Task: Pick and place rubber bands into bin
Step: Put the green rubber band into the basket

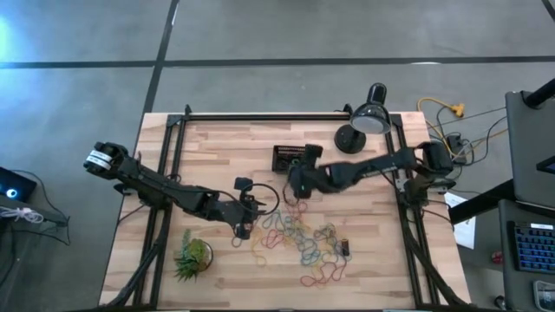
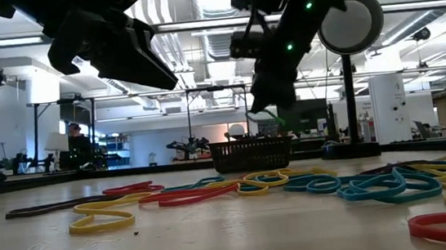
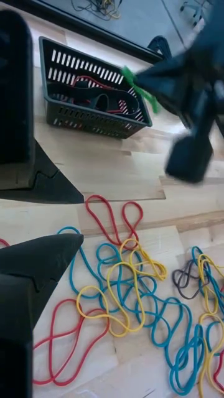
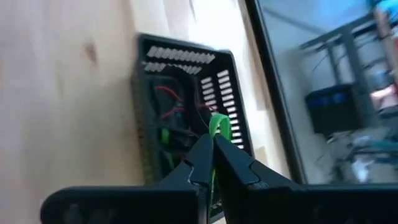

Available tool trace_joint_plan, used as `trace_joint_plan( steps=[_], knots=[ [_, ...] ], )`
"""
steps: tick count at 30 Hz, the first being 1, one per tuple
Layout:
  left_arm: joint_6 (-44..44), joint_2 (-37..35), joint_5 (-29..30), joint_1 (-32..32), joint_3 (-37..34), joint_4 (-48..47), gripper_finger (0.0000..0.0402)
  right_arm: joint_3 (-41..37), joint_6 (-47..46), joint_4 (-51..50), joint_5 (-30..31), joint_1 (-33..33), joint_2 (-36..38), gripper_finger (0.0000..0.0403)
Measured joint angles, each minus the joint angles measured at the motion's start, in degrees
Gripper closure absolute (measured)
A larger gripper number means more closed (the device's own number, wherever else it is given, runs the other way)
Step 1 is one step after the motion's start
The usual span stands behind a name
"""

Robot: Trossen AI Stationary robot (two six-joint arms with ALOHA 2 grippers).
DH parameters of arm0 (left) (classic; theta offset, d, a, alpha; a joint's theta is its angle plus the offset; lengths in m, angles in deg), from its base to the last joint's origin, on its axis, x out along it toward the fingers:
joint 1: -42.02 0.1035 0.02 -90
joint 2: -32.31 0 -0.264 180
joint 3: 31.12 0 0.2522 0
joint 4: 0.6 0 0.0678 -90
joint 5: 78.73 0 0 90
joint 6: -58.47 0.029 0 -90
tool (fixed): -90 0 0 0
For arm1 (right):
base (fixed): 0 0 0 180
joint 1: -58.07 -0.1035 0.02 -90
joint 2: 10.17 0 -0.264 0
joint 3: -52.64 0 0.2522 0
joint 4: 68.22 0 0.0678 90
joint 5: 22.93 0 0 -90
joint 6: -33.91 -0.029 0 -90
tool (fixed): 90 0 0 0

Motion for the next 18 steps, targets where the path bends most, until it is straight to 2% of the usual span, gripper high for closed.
trace_joint_plan(
  steps=[9,14,18],
  knots=[
    [-0.2,0.0,0.0,0.0,-0.1,0.0,0.0329,-1.3,-2.0,0.5,-15.7,9.8,0.0,0.0394],
    [-0.2,0.5,0.0,0.0,-0.1,0.0,0.0329,-2.2,-3.0,0.5,-17.8,10.6,0.0,0.0384],
    [-0.2,1.0,0.0,0.0,-0.1,0.6,0.0329,-2.3,-3.2,0.9,-18.8,10.6,0.1,0.0348]
  ],
)
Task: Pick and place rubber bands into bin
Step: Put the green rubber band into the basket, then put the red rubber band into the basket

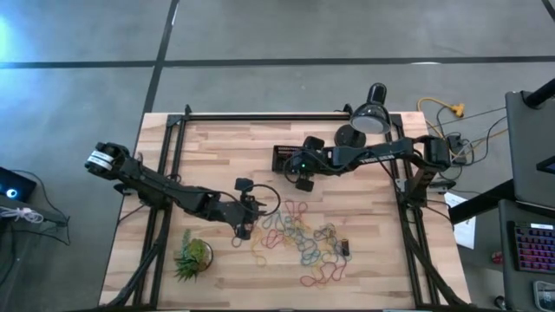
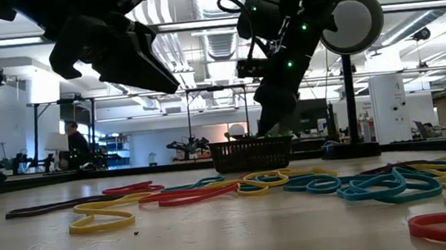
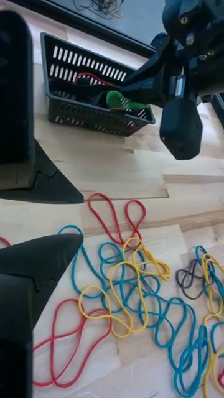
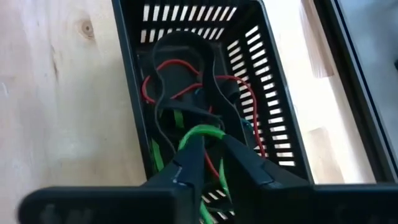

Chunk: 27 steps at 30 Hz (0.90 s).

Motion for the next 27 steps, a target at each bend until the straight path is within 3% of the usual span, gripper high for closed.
trace_joint_plan(
  steps=[5,10,22,27],
  knots=[
    [-0.1,0.1,0.0,0.0,0.0,0.4,0.0329,0.0,-0.2,0.1,0.1,0.0,0.0,0.0299],
    [-1.6,0.1,0.0,0.0,-0.1,-0.2,0.0329,0.0,2.0,1.0,0.2,-2.0,1.4,0.0274],
    [-12.7,0.9,-1.1,0.0,-0.3,-15.1,0.0329,-0.6,5.9,1.3,0.1,-15.0,7.9,0.0288],
    [-13.6,3.7,-4.4,0.0,-1.1,-15.5,0.0329,-1.1,3.4,1.3,0.2,-21.5,9.2,0.0298]
  ],
)
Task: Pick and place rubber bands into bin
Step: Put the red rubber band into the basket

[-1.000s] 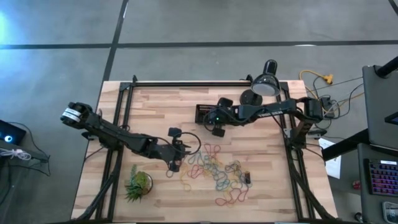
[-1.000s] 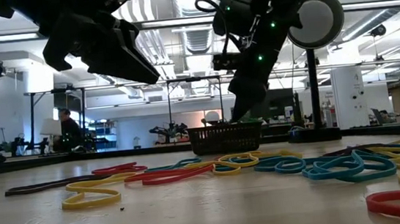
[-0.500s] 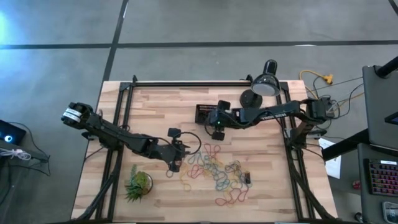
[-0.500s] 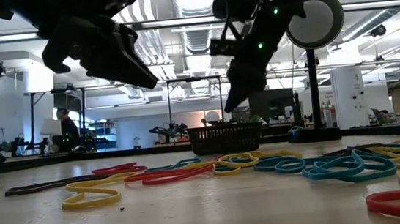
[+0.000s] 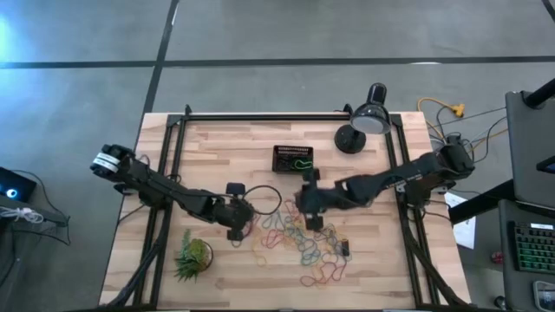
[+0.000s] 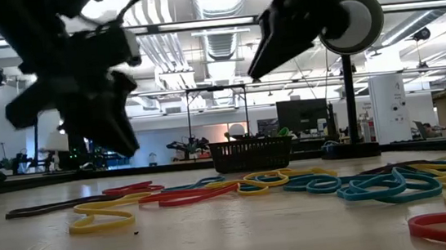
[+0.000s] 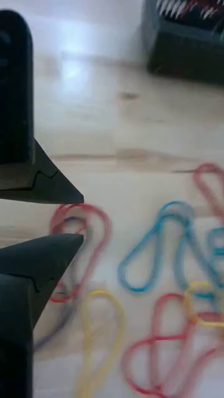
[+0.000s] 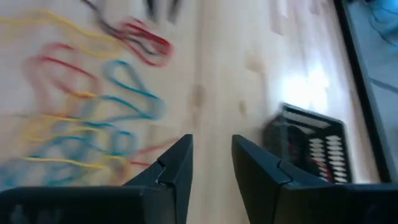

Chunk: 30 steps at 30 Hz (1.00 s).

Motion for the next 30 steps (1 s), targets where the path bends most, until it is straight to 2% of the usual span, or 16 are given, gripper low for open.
trace_joint_plan(
  steps=[4,12,23,26,30],
  knots=[
    [0.3,3.3,0.3,0.1,-0.1,1.2,0.0329,-0.3,-2.6,0.0,0.2,-4.3,0.3,0.0305],
    [1.9,8.9,2.3,0.5,0.0,4.5,0.0329,-1.7,-5.9,-0.1,5.4,-10.4,0.4,0.0317],
    [3.7,9.4,3.2,2.6,-0.1,6.7,0.0329,-4.8,-10.6,0.0,6.2,-11.5,0.5,0.0326],
    [3.6,9.4,3.5,4.0,-0.1,6.7,0.0343,-5.0,-10.7,0.0,6.2,-11.5,0.5,0.0324],
    [3.6,9.4,3.5,5.3,-0.1,6.7,0.0388,-5.1,-10.7,0.0,6.2,-11.5,0.5,0.0326]
  ],
)
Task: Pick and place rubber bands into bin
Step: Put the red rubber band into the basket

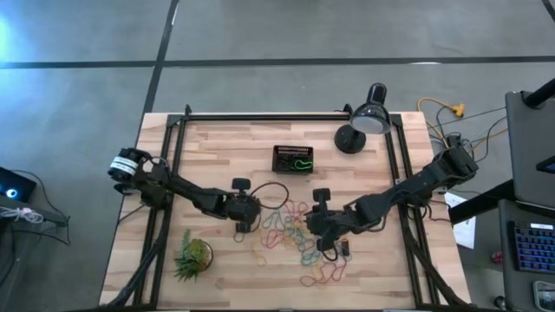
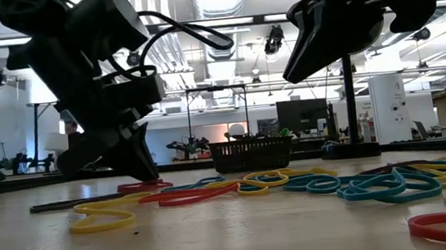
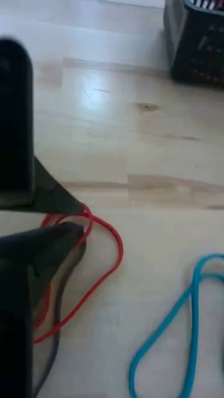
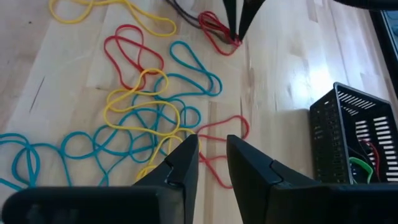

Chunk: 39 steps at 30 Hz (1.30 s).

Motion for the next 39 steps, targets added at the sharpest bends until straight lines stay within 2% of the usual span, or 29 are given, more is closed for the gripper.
trace_joint_plan(
  steps=[13,18,39],
  knots=[
    [0.1,-0.4,0.7,0.6,2.1,0.6,0.0401,-0.9,-0.1,0.0,0.0,0.0,0.0,0.0333],
    [3.3,-0.9,0.7,-0.5,3.9,1.3,0.0401,-1.5,-0.2,0.2,0.0,0.0,0.0,0.0334],
    [8.1,-0.6,1.1,1.1,1.8,-1.8,0.0397,-2.0,-0.7,1.5,1.5,0.0,-0.1,0.0333]
  ],
)
